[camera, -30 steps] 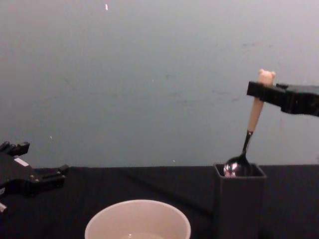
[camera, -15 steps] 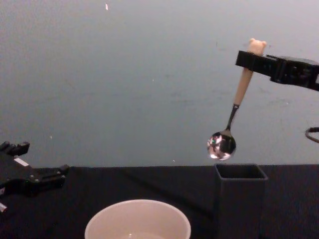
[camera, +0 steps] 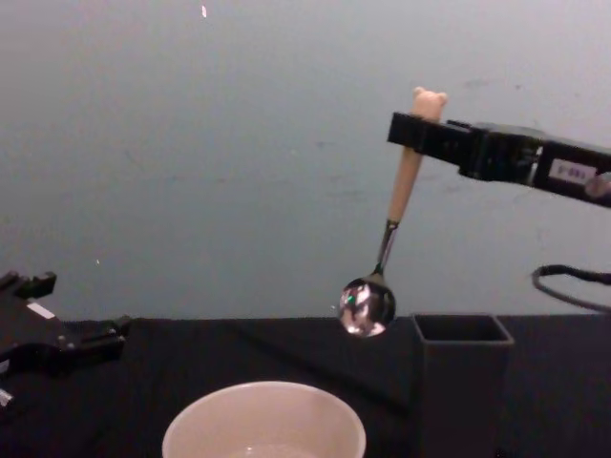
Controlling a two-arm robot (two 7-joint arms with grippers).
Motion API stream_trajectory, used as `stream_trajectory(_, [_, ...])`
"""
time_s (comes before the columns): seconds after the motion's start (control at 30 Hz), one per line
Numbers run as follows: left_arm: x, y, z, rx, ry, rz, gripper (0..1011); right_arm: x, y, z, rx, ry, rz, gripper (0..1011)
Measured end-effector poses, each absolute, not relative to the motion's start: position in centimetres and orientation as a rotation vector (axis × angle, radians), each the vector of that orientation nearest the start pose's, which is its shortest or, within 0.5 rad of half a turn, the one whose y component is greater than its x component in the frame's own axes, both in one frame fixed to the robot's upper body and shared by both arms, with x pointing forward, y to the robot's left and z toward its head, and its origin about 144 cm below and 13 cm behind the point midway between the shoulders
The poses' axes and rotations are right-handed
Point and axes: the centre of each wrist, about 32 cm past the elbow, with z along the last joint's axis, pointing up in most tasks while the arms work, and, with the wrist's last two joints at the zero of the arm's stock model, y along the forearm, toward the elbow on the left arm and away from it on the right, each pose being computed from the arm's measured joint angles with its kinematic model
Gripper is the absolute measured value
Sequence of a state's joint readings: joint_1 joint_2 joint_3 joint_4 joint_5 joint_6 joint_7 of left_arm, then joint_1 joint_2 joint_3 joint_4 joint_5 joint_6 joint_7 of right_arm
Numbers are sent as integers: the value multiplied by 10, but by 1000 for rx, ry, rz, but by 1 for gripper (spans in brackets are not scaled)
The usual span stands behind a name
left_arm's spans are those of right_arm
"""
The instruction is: Pick up the stirring spoon with one hand, stir inside the cup, then place it back in its original position.
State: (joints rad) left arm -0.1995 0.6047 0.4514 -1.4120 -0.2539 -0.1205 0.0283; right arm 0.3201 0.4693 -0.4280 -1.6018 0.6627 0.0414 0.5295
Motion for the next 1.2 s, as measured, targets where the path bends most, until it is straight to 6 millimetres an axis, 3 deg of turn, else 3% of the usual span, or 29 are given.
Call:
stream_trajectory(0.57, [489,310,1140,304,-285,1248,1001,512,-216,1218,82,-1,-486,210])
stream_trajectory(1.2, [489,310,1140,304,-285,1248,1001,516,-203,1193,-15,-23,-437,210])
